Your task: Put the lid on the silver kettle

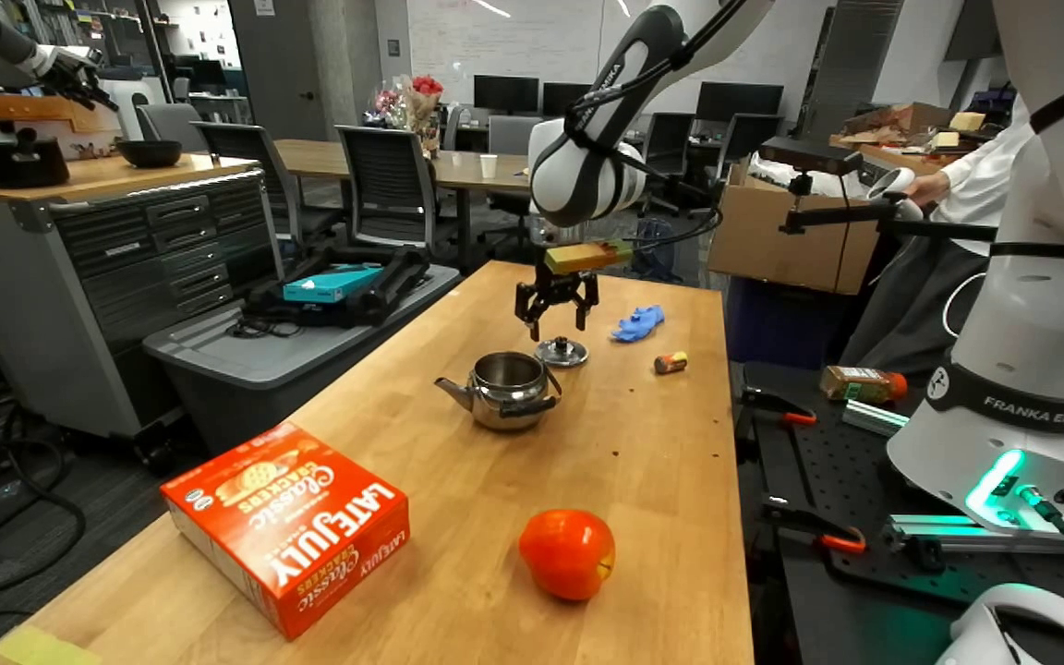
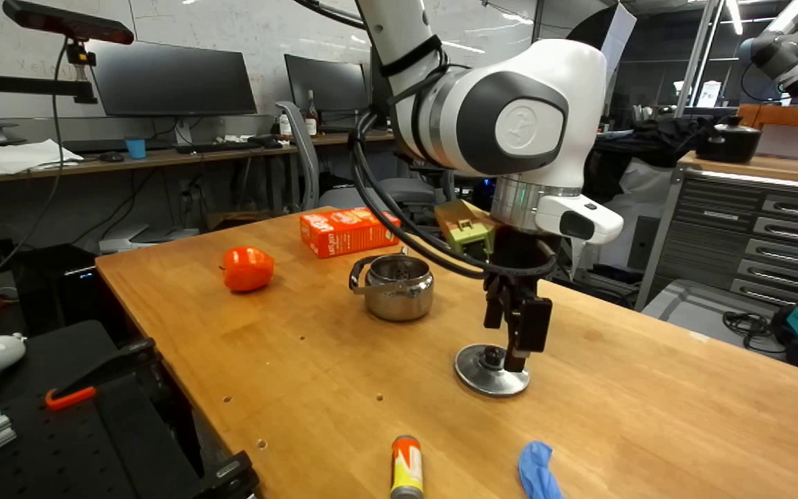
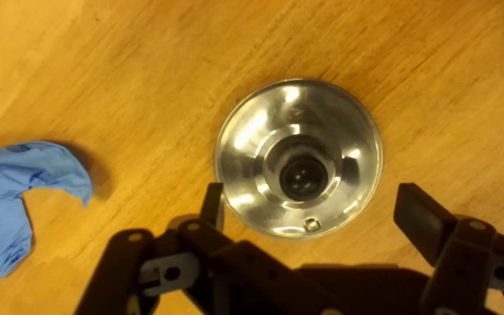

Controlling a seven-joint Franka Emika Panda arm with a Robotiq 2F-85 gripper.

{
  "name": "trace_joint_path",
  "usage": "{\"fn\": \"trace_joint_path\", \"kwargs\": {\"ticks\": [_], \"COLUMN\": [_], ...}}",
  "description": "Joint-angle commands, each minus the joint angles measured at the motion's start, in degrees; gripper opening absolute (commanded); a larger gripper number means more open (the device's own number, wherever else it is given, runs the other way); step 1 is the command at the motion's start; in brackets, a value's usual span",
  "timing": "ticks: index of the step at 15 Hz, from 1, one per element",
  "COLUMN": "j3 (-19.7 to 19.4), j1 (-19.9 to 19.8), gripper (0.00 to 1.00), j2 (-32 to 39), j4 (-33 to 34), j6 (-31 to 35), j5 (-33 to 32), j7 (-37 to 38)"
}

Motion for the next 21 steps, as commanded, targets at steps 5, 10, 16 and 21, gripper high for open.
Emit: {"fn": "trace_joint_path", "kwargs": {"ticks": [5, 10, 16, 21], "j3": [-1.77, -1.37, -1.04, -1.24], "j1": [2.27, 3.01, 4.53, 6.64], "gripper": [0.51, 0.13, 0.07, 0.07], "j2": [1.0, -0.59, -3.97, -8.88], "j4": [0.98, 0.51, -0.57, -2.6], "j6": [0.04, 0.31, 0.69, 0.43], "j5": [-2.8, -2.65, -2.93, -5.18], "j7": [0.09, -0.09, -0.15, 0.59]}}
